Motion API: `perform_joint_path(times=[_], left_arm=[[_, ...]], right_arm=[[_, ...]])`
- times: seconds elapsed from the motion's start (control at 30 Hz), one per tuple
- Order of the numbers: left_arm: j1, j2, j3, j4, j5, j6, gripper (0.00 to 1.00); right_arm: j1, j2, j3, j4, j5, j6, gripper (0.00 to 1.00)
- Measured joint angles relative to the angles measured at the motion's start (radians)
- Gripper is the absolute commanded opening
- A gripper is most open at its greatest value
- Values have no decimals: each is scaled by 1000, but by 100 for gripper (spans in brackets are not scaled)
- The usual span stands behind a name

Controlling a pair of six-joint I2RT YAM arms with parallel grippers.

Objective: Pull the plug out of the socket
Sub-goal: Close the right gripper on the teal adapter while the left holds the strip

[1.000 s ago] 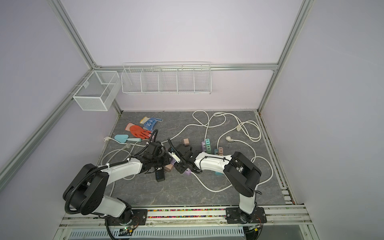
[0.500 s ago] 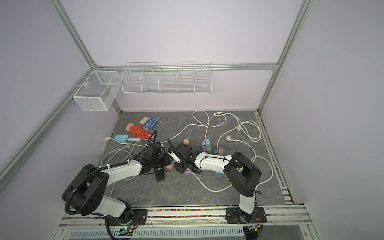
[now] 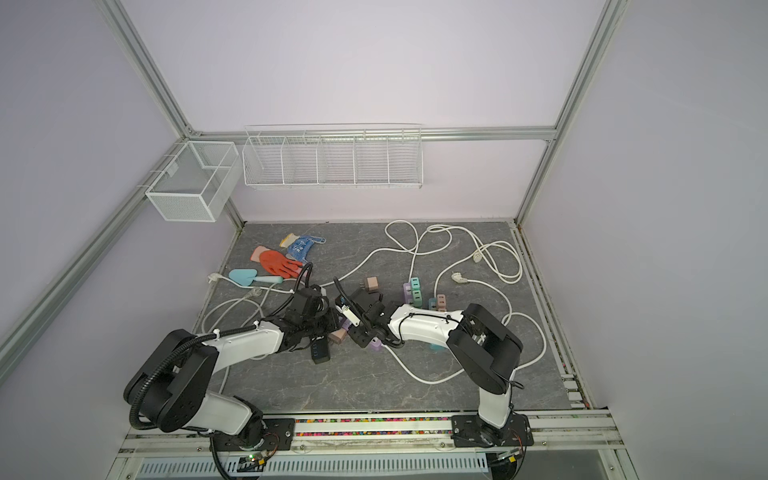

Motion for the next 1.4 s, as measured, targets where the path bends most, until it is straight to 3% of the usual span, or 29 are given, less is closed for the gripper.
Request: perform_joint_path(times=[0.43,1.4], left_arm=[[0,0,-7,15,-2,-3,37],[0,-25,-31,22,-8,-25,36]], right_arm=[[23,0,2,-3,52,-8,22],[-5,-23,-8,-29,31,-14,23]])
